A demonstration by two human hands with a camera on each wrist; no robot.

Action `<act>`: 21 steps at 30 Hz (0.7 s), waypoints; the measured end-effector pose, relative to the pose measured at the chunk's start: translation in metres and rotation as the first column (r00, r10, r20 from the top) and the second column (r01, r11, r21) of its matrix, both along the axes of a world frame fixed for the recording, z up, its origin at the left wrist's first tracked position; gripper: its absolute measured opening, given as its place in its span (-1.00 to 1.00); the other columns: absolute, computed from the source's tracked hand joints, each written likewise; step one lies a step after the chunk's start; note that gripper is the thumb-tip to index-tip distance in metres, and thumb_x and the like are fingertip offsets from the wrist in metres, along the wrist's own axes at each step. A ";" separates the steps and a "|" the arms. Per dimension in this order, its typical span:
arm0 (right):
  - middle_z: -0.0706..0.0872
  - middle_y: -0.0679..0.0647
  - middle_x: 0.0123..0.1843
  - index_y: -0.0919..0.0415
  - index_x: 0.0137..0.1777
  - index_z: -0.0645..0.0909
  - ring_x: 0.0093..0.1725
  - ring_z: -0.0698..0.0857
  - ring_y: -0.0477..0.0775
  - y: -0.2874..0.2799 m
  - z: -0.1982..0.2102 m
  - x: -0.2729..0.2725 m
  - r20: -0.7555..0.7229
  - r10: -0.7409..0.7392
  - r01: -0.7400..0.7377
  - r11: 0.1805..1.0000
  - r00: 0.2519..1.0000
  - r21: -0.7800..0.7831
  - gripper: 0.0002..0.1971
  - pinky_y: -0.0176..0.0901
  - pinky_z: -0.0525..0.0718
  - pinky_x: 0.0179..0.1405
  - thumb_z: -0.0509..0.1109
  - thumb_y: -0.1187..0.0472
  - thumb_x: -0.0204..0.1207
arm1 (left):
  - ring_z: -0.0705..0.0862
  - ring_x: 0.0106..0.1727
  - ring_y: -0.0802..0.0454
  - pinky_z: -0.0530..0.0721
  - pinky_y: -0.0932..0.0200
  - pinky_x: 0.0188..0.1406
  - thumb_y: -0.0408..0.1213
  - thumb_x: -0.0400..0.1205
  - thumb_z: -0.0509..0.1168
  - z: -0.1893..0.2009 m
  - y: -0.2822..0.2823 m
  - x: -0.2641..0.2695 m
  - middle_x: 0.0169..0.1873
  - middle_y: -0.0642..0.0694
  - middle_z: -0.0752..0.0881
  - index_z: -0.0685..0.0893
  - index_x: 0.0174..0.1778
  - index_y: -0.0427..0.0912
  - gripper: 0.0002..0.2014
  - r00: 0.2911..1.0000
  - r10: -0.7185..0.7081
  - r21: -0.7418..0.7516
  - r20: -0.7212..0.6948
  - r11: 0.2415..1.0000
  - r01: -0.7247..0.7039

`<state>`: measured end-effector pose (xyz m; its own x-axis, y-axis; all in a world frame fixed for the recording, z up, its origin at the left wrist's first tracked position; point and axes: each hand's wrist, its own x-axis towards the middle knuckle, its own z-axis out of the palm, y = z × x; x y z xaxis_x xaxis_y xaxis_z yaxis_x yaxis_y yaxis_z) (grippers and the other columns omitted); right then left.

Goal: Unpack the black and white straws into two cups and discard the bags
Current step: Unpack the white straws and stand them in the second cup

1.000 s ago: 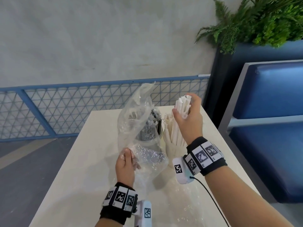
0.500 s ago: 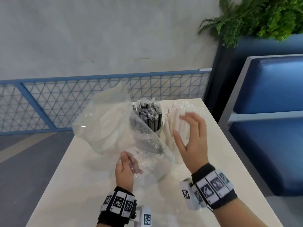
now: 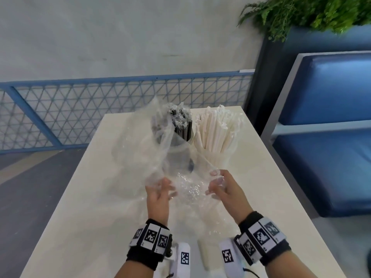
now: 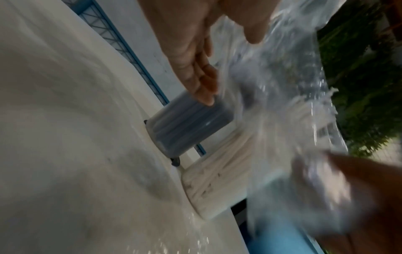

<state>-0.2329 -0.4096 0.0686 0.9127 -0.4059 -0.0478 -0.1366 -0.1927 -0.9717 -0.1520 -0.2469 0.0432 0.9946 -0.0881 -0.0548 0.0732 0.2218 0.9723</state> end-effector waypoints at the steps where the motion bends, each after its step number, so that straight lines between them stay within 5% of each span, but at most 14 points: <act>1: 0.67 -0.04 -0.26 0.01 0.11 0.49 -0.22 0.76 0.02 -0.004 0.002 -0.003 -0.016 0.019 -0.019 1.000 1.000 0.002 -0.80 0.04 0.70 0.01 0.28 0.30 0.57 | 0.72 -0.22 0.10 0.76 0.22 -0.30 -0.14 0.48 0.42 -0.002 0.005 0.005 -0.07 -0.19 0.65 0.48 0.22 -0.23 -0.54 0.999 0.041 -0.023 -0.027 0.999 -0.041; 3: 0.62 -0.01 -0.25 0.00 0.09 0.50 -0.33 0.72 -0.10 -0.013 0.003 -0.010 -0.074 0.075 -0.075 0.997 0.994 0.002 -0.82 0.02 0.72 -0.02 0.28 0.29 0.59 | 0.68 0.17 -0.16 0.76 -0.02 0.00 0.14 0.15 0.60 0.000 0.019 0.015 0.20 -0.26 0.64 0.33 0.42 -0.18 -0.01 0.987 0.143 0.002 -0.079 0.990 -0.143; 5: 0.59 0.00 -0.26 0.05 0.12 0.53 -0.41 0.67 -0.16 -0.021 0.001 -0.015 -0.126 0.102 -0.104 0.995 0.987 -0.008 -0.83 -0.02 0.72 -0.08 0.29 0.28 0.58 | 0.54 0.38 -0.20 0.60 -0.28 0.26 0.16 0.13 0.60 0.004 0.029 0.022 0.35 -0.28 0.55 0.27 0.42 0.15 -0.03 0.979 0.202 0.068 -0.023 0.977 -0.200; 8: 0.57 0.05 -0.31 0.11 0.14 0.54 -0.48 0.60 -0.12 -0.028 -0.007 -0.019 -0.198 0.126 -0.142 0.988 0.972 -0.066 -0.83 -0.15 0.64 -0.21 0.31 0.25 0.57 | 0.69 0.04 0.05 0.68 -0.17 0.13 -0.24 0.39 0.52 0.005 0.034 0.025 0.03 -0.10 0.68 0.29 0.34 0.27 -0.28 0.972 0.213 0.081 0.100 0.972 -0.221; 10: 0.55 0.04 -0.32 0.11 0.13 0.55 -0.49 0.59 -0.08 -0.032 -0.010 -0.021 -0.233 0.146 -0.178 0.976 0.961 -0.123 -0.84 -0.23 0.63 -0.28 0.32 0.21 0.57 | 0.67 -0.28 0.29 0.73 0.18 -0.09 -0.34 0.46 0.46 0.007 0.038 0.020 -0.15 -0.02 0.65 0.27 0.37 0.31 -0.29 0.959 0.206 0.130 0.195 0.964 -0.233; 12: 0.55 0.05 -0.27 0.10 0.11 0.56 -0.53 0.56 -0.08 -0.039 -0.012 -0.023 -0.253 0.147 -0.191 0.969 0.956 -0.158 -0.85 -0.38 0.59 -0.42 0.33 0.18 0.57 | 0.63 -0.49 0.27 0.65 0.42 -0.26 -0.37 0.52 0.38 0.002 0.044 0.016 -0.26 -0.01 0.62 0.22 0.42 0.31 -0.29 0.950 0.196 0.235 0.243 0.938 -0.254; 15: 0.59 0.04 -0.19 0.08 0.08 0.55 -0.56 0.51 -0.09 -0.053 -0.018 -0.025 -0.310 0.134 -0.209 0.952 0.941 -0.222 -0.88 -0.49 0.51 -0.53 0.32 0.20 0.58 | 0.64 -0.39 0.09 0.62 0.12 -0.11 -0.49 0.53 0.28 -0.010 0.050 0.010 -0.28 -0.11 0.60 0.15 0.45 0.31 -0.24 0.962 0.153 0.391 0.224 0.890 -0.233; 18: 0.56 -0.03 -0.18 0.04 0.03 0.53 -0.54 0.47 -0.10 -0.059 -0.027 -0.025 -0.397 0.174 -0.282 0.931 0.901 -0.233 -0.91 -0.48 0.46 -0.62 0.32 0.21 0.57 | 0.48 0.17 -0.24 0.49 -0.18 0.20 -0.49 0.41 0.38 -0.022 0.050 0.005 0.20 -0.34 0.47 0.15 0.51 0.00 -0.19 0.940 0.141 0.606 0.310 0.733 -0.309; 21: 0.55 0.03 -0.13 0.01 0.01 0.53 -0.44 0.49 -0.10 -0.057 -0.035 -0.024 -0.433 0.184 -0.308 0.922 0.882 -0.234 -0.92 -0.45 0.49 -0.62 0.31 0.21 0.57 | 0.36 0.38 -0.31 0.33 -0.29 0.36 -0.04 0.44 0.32 -0.015 0.043 0.008 0.37 -0.31 0.42 0.31 0.45 -0.19 -0.32 0.875 -0.081 0.801 0.477 0.449 -0.395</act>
